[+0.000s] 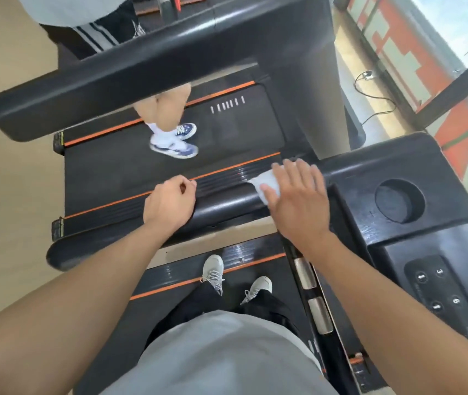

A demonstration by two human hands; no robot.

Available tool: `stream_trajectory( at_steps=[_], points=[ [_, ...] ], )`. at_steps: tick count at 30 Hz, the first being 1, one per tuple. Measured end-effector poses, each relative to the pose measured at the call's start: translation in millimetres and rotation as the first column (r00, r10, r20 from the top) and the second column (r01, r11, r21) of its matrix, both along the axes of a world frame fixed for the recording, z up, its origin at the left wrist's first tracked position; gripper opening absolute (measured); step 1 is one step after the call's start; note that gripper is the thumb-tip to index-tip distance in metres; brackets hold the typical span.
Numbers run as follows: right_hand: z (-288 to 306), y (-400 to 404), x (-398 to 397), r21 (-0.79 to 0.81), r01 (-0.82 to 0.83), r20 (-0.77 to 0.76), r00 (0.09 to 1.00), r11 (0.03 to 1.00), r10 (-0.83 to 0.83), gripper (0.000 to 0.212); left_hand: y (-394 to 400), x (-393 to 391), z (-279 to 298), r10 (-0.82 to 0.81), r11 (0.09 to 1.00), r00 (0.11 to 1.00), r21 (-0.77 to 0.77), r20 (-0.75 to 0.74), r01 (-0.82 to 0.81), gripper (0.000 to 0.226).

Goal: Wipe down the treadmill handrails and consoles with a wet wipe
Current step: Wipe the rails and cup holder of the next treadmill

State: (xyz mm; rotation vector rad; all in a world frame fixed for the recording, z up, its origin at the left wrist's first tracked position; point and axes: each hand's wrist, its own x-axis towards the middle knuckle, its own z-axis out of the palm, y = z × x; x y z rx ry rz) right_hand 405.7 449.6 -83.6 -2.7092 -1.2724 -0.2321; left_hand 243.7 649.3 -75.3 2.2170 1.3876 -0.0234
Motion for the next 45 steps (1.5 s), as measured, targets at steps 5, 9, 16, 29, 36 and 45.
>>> stream_trajectory(
  at_steps=[5,9,16,29,36,45],
  points=[
    [7,14,-33,0.035,0.020,-0.093,0.996,0.999,-0.017,0.048,-9,-5,3,-0.023,0.998,0.999,0.059,-0.037,0.025,0.033],
    [2,31,-78,0.021,-0.165,-0.134,0.977,0.986,0.166,0.057,-7,-1,7,-0.067,0.998,0.994,0.013,-0.086,0.068,0.040],
    [22,10,-22,-0.088,0.243,0.079,0.968,0.966,-0.237,0.063,3,0,5,-0.227,0.972,0.971,-0.084,-0.079,0.221,0.045],
    [-2,94,-159,0.272,0.026,-0.336,0.939,0.962,0.070,0.035,37,-14,-3,-0.338,0.842,0.902,-0.343,0.267,0.417,0.032],
    [2,47,-64,-0.024,0.339,-0.158,0.928,0.941,-0.338,0.058,37,-36,-15,-0.312,0.861,0.710,-0.128,0.632,0.493,0.028],
    [-12,90,-189,0.118,0.151,-0.314,0.944,0.982,-0.107,0.053,30,-41,-5,-0.364,0.836,0.697,-0.113,0.618,0.537,0.035]
  ],
)
